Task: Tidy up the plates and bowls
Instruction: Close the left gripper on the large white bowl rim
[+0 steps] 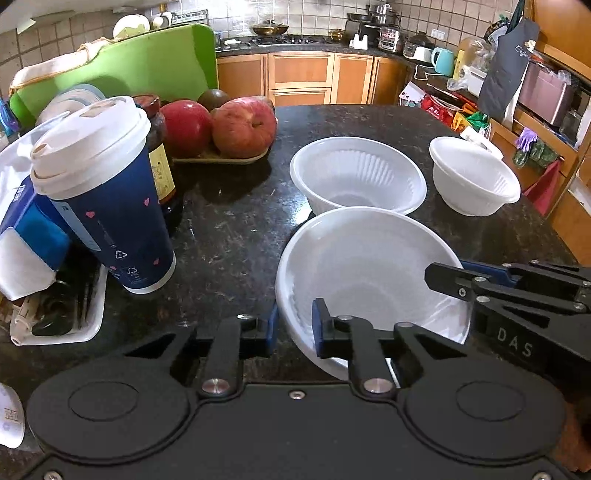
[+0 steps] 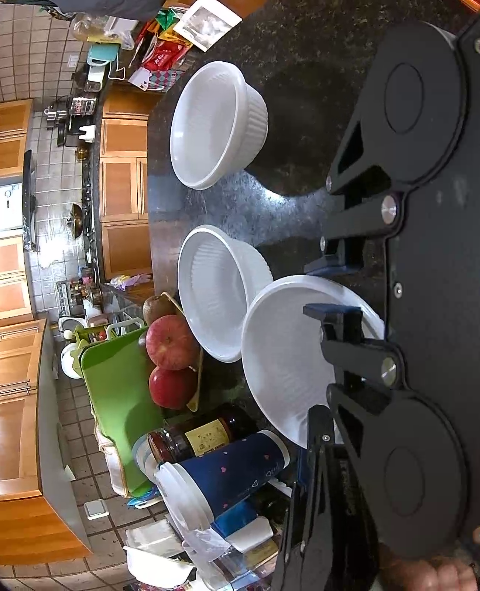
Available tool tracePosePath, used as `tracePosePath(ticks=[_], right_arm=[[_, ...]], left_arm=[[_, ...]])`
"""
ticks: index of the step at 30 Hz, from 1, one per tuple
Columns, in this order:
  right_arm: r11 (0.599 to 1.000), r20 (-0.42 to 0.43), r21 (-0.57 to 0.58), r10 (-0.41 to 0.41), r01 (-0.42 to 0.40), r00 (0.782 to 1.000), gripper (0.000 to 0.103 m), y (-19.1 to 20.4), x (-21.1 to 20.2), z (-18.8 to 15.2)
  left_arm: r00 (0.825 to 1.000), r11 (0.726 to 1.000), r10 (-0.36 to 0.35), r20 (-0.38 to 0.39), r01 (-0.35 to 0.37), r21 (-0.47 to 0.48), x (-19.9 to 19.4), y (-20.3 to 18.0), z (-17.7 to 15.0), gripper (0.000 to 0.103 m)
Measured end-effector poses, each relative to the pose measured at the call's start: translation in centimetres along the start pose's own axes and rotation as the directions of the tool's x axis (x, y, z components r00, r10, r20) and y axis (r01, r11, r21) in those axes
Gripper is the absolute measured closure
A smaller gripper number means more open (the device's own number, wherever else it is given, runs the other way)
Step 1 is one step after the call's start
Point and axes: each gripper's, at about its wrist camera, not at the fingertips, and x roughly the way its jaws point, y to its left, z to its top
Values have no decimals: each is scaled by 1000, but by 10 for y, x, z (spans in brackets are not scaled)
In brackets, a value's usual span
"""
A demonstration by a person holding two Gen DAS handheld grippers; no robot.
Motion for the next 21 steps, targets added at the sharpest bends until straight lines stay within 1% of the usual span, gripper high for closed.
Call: tracePosePath(ticks=[8,18,21], right_arm=[[1000,-12,4,-5,5,1000,86,1,-6,-1],[1000,-20,-21,11,-12,1000,86,10,-38,-16],[999,-27,-33,17,-18,999,86,13,-48,-23]], left_arm=[[1000,1000,-19,-14,19,-6,-11,-1,-3,79],[1000,1000,-22,-21,21,-11,-40,-9,-24,79],[999,1000,-16,-33,16,-10,-50,-12,-33,79]])
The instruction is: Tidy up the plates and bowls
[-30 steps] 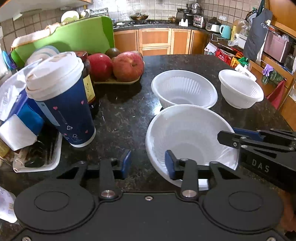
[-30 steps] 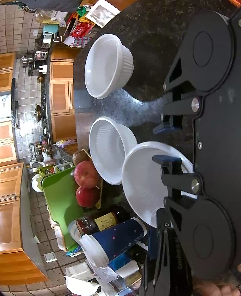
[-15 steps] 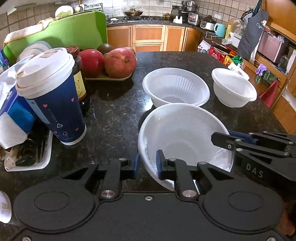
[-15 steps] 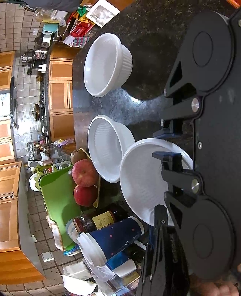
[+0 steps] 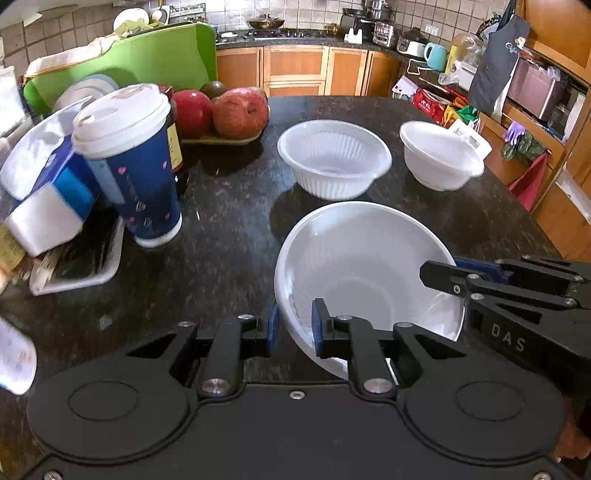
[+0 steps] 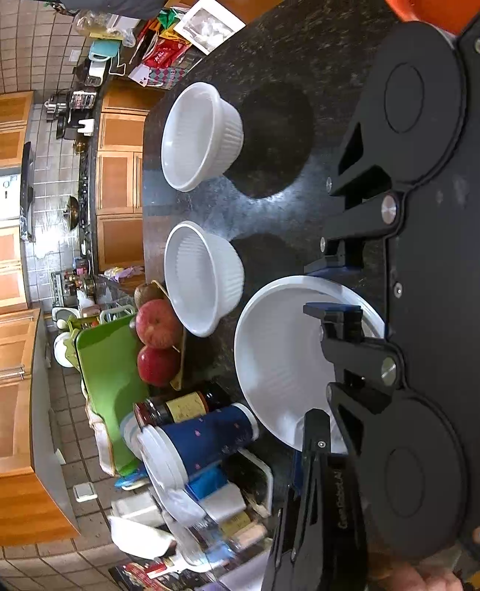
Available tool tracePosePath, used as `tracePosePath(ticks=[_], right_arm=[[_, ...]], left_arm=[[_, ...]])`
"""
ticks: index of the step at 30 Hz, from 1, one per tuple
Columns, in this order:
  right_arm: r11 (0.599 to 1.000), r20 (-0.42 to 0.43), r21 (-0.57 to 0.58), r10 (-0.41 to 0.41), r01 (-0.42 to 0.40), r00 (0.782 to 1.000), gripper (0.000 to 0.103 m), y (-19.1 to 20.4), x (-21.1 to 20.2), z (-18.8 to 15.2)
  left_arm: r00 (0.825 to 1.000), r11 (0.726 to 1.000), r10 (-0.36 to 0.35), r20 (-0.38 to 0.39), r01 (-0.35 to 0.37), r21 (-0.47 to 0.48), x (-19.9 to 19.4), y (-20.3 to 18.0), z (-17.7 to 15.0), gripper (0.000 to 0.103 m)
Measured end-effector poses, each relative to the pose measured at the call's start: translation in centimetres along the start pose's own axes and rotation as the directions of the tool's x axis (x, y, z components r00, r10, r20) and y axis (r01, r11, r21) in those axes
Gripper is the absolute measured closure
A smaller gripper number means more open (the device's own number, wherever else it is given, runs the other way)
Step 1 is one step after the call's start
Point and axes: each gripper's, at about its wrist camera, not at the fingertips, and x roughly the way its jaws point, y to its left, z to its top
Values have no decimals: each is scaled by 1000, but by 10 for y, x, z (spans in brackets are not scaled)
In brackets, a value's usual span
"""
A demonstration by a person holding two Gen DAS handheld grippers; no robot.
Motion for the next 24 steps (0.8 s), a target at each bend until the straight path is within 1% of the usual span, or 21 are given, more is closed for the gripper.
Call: tracePosePath(ticks=[8,18,24], right_arm=[[999,-27,-32,11,-11,1000,86,9,-23,-20],[998,-60,-49,27,-30,998,86,15,-49,-42],[999,-80,-40,32,-35,996,86,13,-54,-49]], left_arm=[[999,999,-20,-51,18,-33,-18,-1,-24,78],[997,999,-22,-73,19,-47,-35,-10,-50,78],[997,998,-22,-75,18,-52,-38,-13,-55,78]])
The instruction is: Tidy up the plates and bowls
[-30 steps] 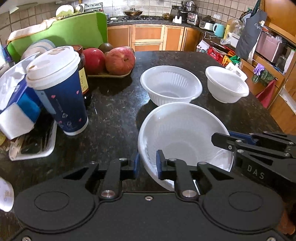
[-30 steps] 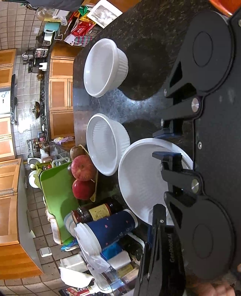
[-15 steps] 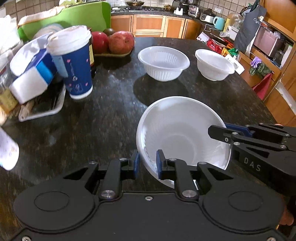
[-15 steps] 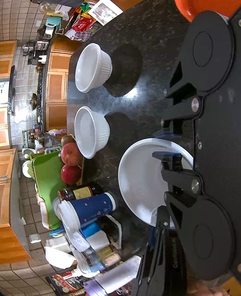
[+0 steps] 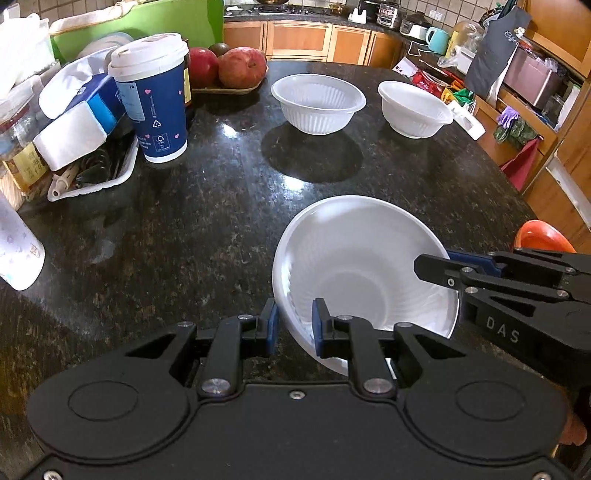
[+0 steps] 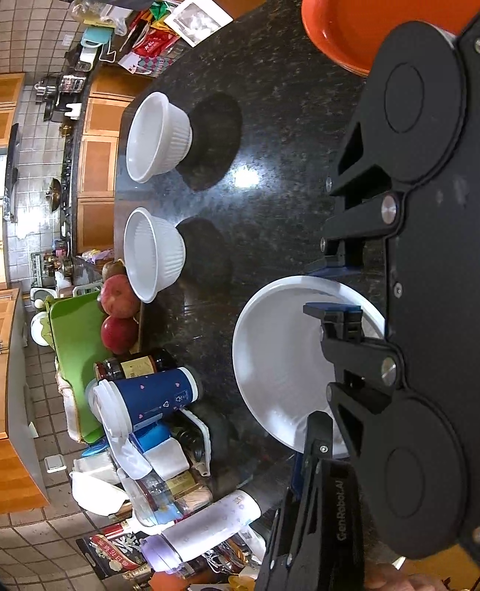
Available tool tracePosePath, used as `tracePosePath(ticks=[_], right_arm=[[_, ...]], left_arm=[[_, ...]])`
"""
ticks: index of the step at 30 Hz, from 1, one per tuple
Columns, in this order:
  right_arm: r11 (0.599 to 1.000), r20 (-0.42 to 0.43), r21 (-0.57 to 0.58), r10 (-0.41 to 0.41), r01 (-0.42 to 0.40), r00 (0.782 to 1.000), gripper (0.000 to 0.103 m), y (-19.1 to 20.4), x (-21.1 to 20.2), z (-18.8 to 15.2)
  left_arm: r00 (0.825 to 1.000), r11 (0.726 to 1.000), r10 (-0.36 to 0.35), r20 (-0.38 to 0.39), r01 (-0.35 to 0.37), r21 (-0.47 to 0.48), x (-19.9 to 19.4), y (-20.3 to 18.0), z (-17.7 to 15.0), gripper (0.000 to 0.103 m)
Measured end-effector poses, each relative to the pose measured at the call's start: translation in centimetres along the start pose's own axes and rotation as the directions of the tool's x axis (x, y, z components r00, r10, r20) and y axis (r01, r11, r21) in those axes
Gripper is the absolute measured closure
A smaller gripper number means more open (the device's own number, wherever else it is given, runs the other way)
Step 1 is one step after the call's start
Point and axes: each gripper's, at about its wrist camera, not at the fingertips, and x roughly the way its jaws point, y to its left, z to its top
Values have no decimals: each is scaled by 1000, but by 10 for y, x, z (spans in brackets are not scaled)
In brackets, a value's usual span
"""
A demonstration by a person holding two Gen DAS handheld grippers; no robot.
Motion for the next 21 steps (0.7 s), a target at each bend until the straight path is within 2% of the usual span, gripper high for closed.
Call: tracePosePath(ticks=[12,14,15,19,21], right_arm=[[1000,-15,7,-2,2,1000,84,-1,2,-4],[1000,-10,2,-5,5,1000,83,0,2,-5],[1000,-5,-1,-8,8,1000,83,0,1,-5],[1000,26,-9,-19,20,999,64,2,-4,-6],[1000,45,-13,-26,27,999,63,2,-6,-6]], left_arm=[[1000,1000,22,5,-22,-22,5,-2,-2,77],[1000,999,23,6,-23,-25,5,-3,-3,76],[1000,999,23,6,-23,-27,5,-2,-4,71],[1000,999,23,19,-22,-45,1,-1,-5,64],[999,998,28,33,-26,-50,-2,0,-6,58]])
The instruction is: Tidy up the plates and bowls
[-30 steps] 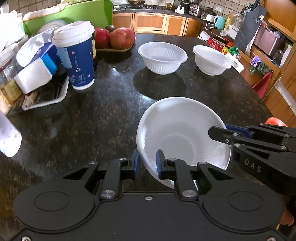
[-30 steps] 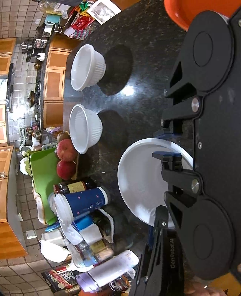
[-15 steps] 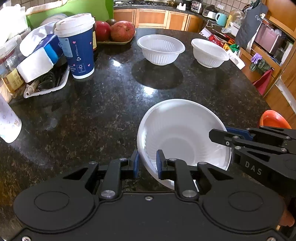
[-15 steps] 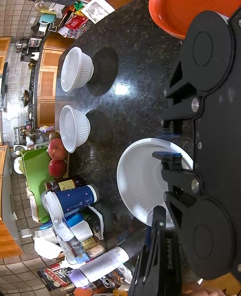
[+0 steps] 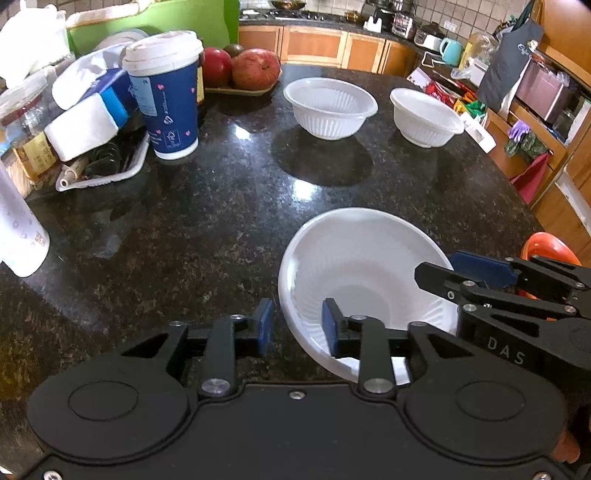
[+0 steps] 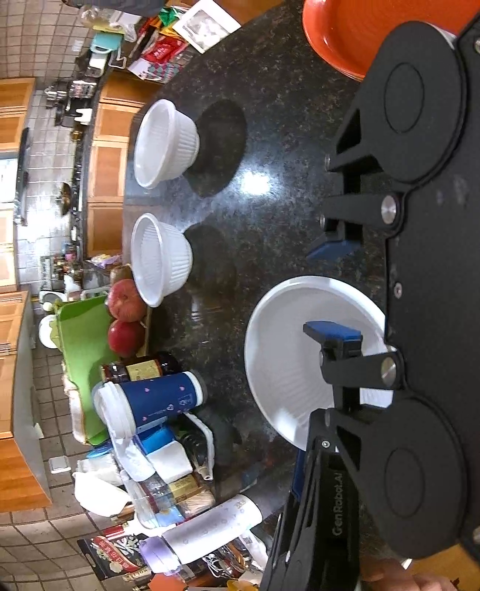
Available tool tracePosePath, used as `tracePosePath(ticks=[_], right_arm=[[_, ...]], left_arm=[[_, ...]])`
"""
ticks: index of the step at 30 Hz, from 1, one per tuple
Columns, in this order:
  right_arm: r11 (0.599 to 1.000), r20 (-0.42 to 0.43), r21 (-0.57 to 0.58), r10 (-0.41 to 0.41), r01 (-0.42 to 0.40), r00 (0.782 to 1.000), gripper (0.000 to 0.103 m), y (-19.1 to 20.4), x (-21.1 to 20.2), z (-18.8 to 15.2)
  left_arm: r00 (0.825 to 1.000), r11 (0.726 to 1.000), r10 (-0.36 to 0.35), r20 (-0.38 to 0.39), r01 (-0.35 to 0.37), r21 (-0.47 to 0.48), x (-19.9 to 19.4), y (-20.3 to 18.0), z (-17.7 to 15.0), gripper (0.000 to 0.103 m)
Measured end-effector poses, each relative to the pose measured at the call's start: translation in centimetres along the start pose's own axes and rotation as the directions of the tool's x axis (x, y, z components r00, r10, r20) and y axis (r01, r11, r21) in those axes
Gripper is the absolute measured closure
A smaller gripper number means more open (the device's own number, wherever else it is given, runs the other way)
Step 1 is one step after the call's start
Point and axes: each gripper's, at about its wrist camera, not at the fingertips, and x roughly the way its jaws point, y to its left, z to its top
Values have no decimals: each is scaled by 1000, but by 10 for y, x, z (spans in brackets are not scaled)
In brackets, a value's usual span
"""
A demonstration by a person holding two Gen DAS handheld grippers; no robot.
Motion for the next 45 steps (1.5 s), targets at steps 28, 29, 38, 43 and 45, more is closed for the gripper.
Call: tracePosePath(ticks=[28,29,38,43,45], right_arm=[[992,95,127,-24,12,995,55,-49,-57,56],[992,97,126,-27,15,995,55,-50,-60,60],[990,147,131,-73,53,986,55,-73,-83,103],[987,129,115,-126,111,984,55,-99,-74,125],[987,107,114,-129,117,986,55,-111,-66,134]], left_arm=[[961,986,20,276,-64,152,-57,5,49,47],[959,986,15,282,-62,157,-58,6,53,47],[956,978,-24,292,-38,204,-59,-7,95,47],[969,972,-48,243,-11,235,-48,-26,119,47],[971,970,-41,236,-18,241,-43,-35,127,47]])
